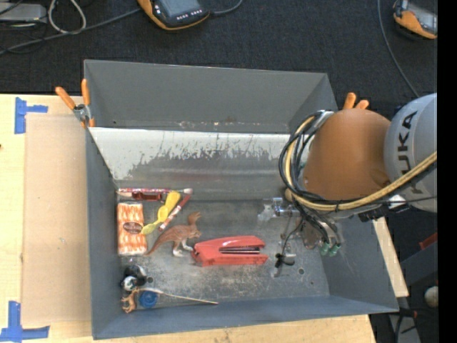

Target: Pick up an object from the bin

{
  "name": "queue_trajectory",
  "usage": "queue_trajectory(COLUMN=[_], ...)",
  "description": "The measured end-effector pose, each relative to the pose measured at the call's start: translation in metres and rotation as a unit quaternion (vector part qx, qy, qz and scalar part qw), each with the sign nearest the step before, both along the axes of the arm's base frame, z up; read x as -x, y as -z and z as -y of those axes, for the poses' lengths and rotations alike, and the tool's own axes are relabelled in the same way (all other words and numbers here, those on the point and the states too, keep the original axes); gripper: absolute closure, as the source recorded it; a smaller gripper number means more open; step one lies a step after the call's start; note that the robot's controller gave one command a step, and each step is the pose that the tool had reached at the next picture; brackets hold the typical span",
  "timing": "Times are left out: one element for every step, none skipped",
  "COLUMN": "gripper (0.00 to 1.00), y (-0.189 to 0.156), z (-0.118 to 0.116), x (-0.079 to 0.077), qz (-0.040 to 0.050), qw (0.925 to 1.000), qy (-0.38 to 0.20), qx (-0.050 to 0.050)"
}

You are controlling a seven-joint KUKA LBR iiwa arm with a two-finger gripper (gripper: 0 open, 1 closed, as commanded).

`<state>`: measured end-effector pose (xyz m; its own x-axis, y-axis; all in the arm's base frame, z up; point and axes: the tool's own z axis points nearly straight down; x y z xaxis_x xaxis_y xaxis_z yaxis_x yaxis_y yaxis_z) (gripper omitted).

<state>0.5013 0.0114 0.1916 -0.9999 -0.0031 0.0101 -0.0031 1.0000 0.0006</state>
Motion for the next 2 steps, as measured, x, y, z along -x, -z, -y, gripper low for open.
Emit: queue_trajectory(gripper=[0.0, 0.0], y=[-0.004, 0.044], z=[0.0, -0.012], x=[-0.002, -0.015], qz=[0.004, 0.005], qw=[1.0, 0.9982], qy=[0.0, -0.059], qx=[0.0, 0.0])
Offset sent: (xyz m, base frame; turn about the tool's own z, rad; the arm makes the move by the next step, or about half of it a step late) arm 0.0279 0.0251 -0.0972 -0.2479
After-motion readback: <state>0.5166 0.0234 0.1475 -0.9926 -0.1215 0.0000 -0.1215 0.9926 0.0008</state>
